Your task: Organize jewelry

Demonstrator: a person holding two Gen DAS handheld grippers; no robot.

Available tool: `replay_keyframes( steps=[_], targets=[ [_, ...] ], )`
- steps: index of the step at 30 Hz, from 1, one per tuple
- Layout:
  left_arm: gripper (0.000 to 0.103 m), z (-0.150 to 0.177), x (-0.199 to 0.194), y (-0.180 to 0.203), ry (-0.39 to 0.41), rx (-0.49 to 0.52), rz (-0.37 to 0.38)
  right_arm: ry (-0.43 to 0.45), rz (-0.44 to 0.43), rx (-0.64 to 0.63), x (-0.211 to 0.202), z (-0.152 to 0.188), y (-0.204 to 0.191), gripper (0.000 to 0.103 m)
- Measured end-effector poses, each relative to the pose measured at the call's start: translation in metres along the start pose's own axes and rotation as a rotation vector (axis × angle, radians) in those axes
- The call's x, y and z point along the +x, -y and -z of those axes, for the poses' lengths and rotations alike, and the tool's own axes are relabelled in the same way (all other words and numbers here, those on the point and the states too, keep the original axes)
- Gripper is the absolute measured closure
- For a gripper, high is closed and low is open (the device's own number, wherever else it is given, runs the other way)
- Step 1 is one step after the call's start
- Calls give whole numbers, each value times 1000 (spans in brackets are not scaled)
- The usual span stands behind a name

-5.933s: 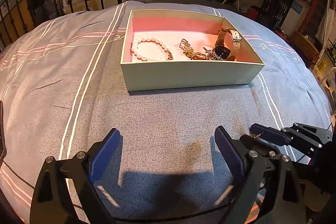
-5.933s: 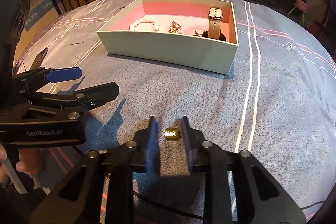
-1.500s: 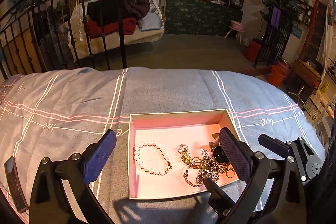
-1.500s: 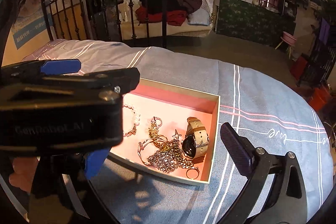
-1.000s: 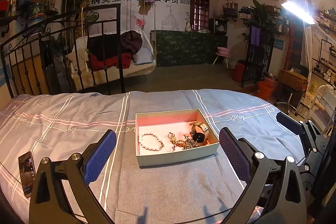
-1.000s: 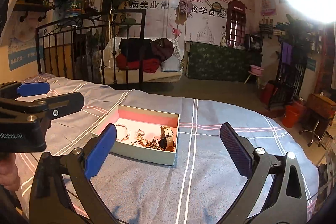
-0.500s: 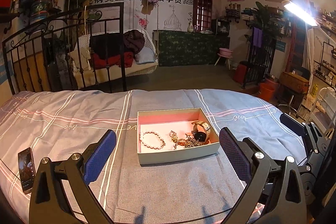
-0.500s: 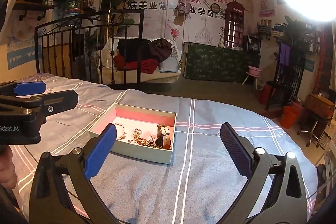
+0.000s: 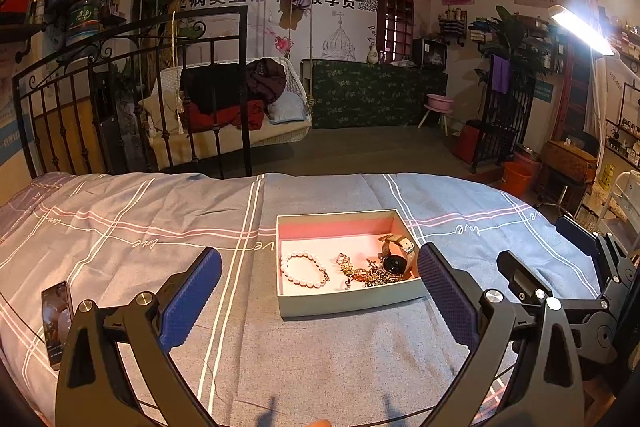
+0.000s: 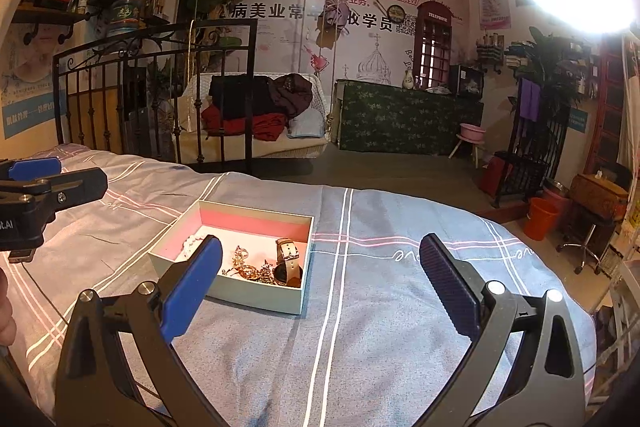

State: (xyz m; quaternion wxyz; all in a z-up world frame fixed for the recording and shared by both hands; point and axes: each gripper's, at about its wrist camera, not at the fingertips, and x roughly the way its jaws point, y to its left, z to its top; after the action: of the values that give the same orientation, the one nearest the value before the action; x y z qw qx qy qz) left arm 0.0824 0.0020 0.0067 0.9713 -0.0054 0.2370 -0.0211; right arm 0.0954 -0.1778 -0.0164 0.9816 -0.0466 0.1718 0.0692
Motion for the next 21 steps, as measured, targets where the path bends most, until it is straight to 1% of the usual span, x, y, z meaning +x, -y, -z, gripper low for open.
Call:
replay_keyframes(
  steps=[4,9,13,18,21],
  targets=[
    [6,1,2,-1,-4,-4,3,5,-7,0,-2,0,-1,6],
    [6,1,1,-3,17,1,-32,3,-19,-3,-2,0,-3,6],
    [6,0,1,-4,16,-1,-42,-5,-29,-5,0,0,-5,6],
    [6,-2,-1,-4,33,-6,-40,0,-37,-12,-2,1,-7,6],
    [6,-2,-2,-5,29,-13,-22,0,-42,-15,-1,0,-9,6]
  ],
)
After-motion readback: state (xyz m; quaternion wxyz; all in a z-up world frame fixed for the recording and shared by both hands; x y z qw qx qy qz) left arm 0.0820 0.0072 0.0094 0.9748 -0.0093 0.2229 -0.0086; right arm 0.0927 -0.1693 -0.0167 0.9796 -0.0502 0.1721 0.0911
